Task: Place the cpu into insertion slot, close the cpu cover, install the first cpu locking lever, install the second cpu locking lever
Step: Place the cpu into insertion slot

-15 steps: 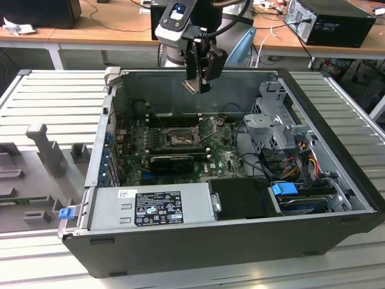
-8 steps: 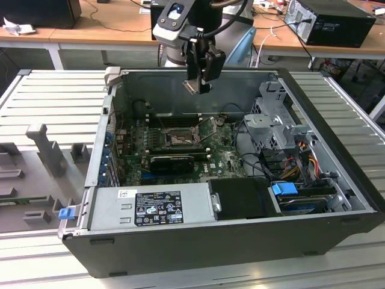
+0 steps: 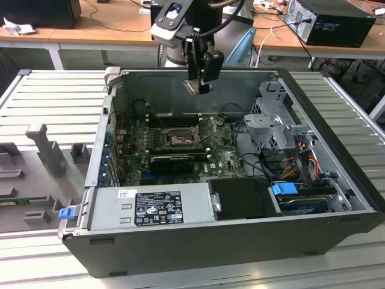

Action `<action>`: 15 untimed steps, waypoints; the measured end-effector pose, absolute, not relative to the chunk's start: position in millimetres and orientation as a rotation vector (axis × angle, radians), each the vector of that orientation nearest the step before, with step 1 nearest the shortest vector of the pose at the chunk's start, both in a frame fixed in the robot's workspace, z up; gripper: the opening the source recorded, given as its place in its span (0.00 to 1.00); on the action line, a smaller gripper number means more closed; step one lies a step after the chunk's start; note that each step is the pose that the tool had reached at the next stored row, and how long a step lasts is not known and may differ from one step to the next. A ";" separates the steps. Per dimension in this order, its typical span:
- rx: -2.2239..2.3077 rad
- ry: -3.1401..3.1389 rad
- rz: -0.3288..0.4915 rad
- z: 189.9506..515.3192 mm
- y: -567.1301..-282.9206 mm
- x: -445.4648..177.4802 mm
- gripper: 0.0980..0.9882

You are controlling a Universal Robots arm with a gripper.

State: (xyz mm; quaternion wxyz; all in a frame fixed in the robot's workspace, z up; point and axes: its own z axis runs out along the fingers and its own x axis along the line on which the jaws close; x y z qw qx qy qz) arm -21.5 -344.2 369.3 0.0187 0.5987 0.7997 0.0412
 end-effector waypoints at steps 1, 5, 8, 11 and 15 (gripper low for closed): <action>1.866 2.477 0.128 369.2 -344.2 -21.5 0.48; 1.913 2.439 0.126 368.7 -344.2 -21.5 0.48; 1.947 2.410 0.125 367.9 -344.1 -21.5 0.48; 2.013 2.353 0.123 366.8 -344.1 -21.5 0.48; 2.104 2.268 0.120 364.9 -344.1 -21.7 0.48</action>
